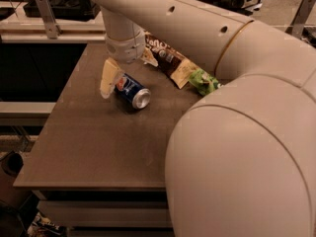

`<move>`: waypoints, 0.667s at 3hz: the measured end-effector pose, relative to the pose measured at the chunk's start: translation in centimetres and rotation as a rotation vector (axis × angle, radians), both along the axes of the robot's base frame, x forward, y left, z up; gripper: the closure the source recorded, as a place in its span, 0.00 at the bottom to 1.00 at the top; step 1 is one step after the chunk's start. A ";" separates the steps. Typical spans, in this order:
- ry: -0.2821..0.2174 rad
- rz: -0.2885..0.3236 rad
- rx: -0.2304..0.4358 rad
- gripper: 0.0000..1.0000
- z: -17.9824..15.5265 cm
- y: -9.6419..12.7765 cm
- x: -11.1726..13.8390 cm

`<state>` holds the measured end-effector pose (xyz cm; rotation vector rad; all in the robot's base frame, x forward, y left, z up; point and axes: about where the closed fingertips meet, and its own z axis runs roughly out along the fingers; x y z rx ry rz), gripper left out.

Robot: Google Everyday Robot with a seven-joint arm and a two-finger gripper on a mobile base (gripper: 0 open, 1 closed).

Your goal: Place pepsi can upright

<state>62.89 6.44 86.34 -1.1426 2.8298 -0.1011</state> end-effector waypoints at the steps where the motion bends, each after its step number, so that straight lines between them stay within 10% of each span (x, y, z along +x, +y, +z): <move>1: 0.012 0.003 -0.001 0.00 -0.4 0.1 0.0; 2: 0.022 -0.004 -0.011 0.18 -0.8 0.5 0.3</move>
Offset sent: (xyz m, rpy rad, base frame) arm -0.0051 -0.0006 -0.0093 -0.0598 0.0731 -0.0194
